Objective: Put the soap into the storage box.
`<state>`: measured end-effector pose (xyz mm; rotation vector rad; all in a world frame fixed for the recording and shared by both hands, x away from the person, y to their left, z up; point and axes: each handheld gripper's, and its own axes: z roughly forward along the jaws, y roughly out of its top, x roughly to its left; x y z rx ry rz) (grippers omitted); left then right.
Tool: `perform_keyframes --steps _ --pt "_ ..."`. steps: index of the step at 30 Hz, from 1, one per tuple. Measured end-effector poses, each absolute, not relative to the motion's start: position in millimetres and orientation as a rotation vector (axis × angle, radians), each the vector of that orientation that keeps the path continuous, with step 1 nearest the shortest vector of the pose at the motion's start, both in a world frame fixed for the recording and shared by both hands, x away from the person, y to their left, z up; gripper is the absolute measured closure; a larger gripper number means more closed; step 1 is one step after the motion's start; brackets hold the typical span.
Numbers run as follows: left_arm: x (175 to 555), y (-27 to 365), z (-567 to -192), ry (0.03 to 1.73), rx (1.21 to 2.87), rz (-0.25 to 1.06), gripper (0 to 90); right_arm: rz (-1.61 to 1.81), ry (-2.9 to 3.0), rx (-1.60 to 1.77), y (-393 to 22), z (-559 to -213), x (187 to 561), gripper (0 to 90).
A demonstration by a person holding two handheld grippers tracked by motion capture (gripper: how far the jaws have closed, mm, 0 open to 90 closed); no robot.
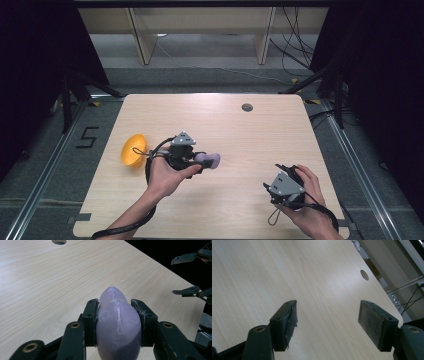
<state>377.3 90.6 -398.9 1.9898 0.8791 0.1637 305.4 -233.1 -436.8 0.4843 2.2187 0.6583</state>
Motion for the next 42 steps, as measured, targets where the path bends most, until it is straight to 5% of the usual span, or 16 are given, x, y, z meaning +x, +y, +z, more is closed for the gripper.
perform_keyframes --steps 42 --pt "381 164 -396 1.042 1.898 0.294 58.5 0.656 2.219 0.534 -240 -438 304 33.4"
